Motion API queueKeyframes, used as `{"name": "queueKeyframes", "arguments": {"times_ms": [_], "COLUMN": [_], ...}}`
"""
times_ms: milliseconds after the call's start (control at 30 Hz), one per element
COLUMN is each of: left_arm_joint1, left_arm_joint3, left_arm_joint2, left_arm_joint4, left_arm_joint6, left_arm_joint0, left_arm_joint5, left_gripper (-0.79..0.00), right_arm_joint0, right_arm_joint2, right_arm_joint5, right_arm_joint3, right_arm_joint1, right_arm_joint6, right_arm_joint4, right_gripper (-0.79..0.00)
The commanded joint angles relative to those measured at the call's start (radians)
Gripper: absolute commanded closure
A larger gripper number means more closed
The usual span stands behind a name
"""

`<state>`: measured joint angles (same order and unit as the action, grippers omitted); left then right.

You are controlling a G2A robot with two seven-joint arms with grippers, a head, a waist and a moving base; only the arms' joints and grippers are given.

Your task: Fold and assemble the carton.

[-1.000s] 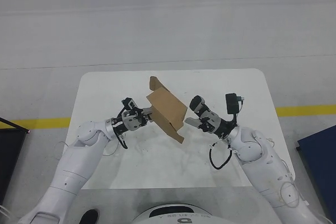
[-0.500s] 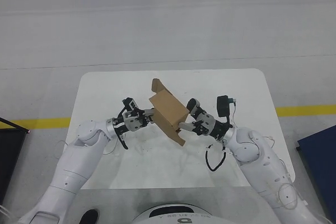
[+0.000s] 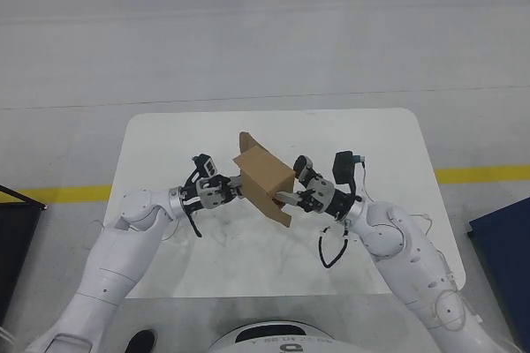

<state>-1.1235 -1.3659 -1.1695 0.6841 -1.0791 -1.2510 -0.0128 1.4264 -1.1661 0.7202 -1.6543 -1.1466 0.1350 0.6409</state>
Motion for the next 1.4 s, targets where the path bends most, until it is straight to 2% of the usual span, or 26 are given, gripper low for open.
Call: {"name": "queueKeyframes", "arguments": {"times_ms": [0, 300, 467, 767, 1000, 1200, 1267, 1300, 1367], "left_arm_joint1": [0.001, 0.004, -0.002, -0.005, -0.005, -0.003, -0.002, -0.001, 0.0], "left_arm_joint3": [-0.005, -0.014, -0.013, -0.001, 0.016, 0.018, 0.015, 0.013, 0.008], "left_arm_joint2": [0.0, -0.004, -0.023, -0.033, -0.044, -0.063, -0.068, -0.071, -0.074], "left_arm_joint4": [-0.005, -0.028, 0.094, 0.121, 0.093, 0.067, 0.056, 0.049, 0.031], "left_arm_joint6": [0.0, -0.001, 0.014, 0.037, 0.076, 0.113, 0.12, 0.123, 0.131], "left_arm_joint0": [-0.003, -0.008, -0.015, -0.011, -0.007, -0.004, -0.005, -0.005, -0.007], "left_arm_joint5": [0.0, -0.005, 0.007, 0.007, -0.025, -0.052, -0.053, -0.053, -0.051], "left_gripper": [0.0, 0.0, 0.0, 0.0, 0.0, 0.0, 0.0, 0.0, 0.0], "right_arm_joint0": [-0.002, -0.004, -0.001, 0.035, 0.087, 0.101, 0.092, 0.088, 0.082], "right_arm_joint2": [0.004, 0.006, -0.005, -0.079, -0.146, -0.145, -0.132, -0.127, -0.109], "right_arm_joint5": [-0.004, -0.007, 0.004, 0.047, 0.121, 0.188, 0.199, 0.197, 0.208], "right_arm_joint3": [0.002, 0.005, 0.007, -0.012, -0.051, -0.077, -0.083, -0.085, -0.091], "right_arm_joint1": [-0.001, -0.002, -0.001, 0.011, 0.02, 0.025, 0.026, 0.025, 0.023], "right_arm_joint6": [-0.002, -0.009, -0.014, -0.051, -0.112, -0.069, -0.047, -0.046, -0.048], "right_arm_joint4": [0.003, 0.002, -0.018, -0.05, -0.076, -0.057, -0.019, 0.0, 0.036], "right_gripper": [-0.785, -0.785, -0.785, -0.785, -0.785, -0.785, -0.73, -0.671, -0.646]}}
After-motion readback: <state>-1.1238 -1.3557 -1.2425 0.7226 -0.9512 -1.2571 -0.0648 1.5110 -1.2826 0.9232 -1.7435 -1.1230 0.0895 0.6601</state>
